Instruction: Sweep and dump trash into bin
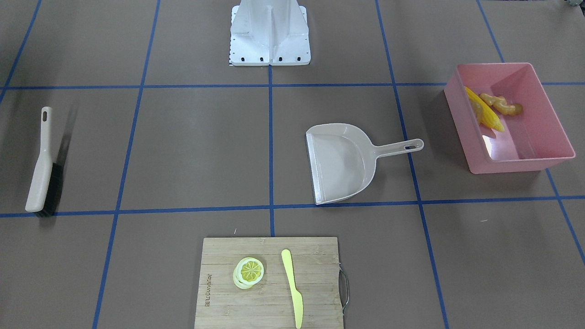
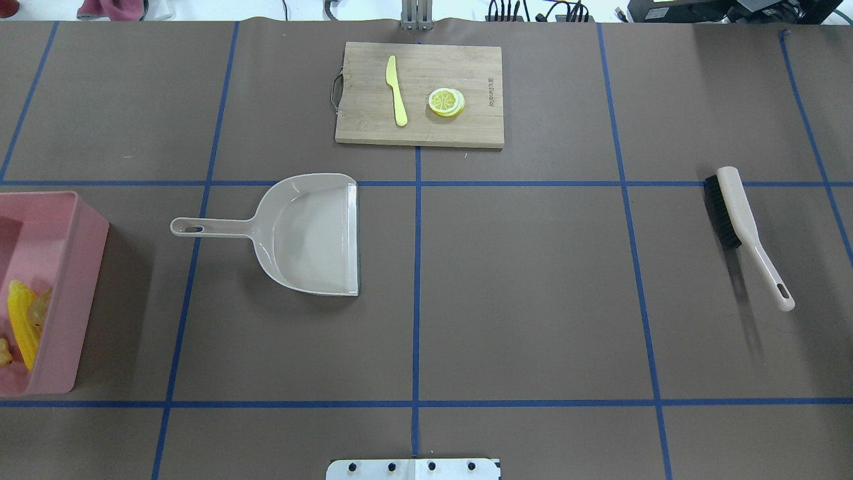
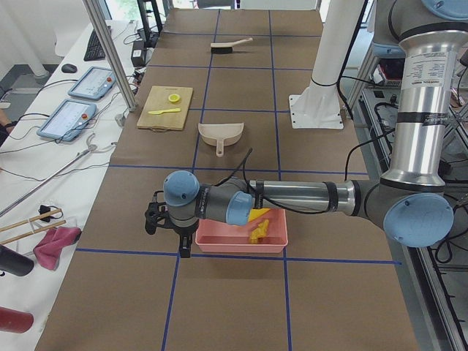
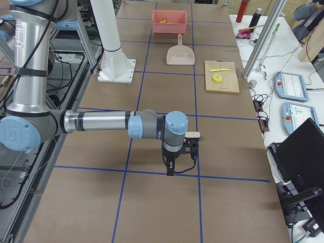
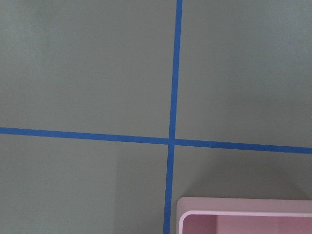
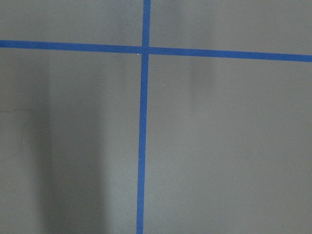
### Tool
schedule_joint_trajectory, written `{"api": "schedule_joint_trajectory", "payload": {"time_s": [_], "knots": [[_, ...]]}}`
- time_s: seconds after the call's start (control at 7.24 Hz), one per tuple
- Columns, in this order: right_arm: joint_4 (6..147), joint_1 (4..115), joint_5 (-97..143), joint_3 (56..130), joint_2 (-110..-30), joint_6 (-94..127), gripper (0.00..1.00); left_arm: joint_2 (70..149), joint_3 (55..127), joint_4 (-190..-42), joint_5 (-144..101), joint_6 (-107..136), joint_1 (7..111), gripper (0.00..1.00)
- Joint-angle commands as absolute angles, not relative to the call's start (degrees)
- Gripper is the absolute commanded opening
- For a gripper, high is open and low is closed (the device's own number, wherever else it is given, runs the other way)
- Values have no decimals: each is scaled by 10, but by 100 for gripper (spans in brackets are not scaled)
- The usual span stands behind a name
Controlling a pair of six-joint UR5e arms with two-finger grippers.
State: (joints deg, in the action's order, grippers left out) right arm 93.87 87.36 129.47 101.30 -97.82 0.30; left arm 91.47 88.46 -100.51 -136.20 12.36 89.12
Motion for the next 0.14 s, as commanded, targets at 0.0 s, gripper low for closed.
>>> {"api": "schedule_joint_trajectory", "payload": {"time_s": [0.0], "knots": [[939,874,1295,1013,-978,3,100,910,893,-1004,-1362,125,891,98]]}}
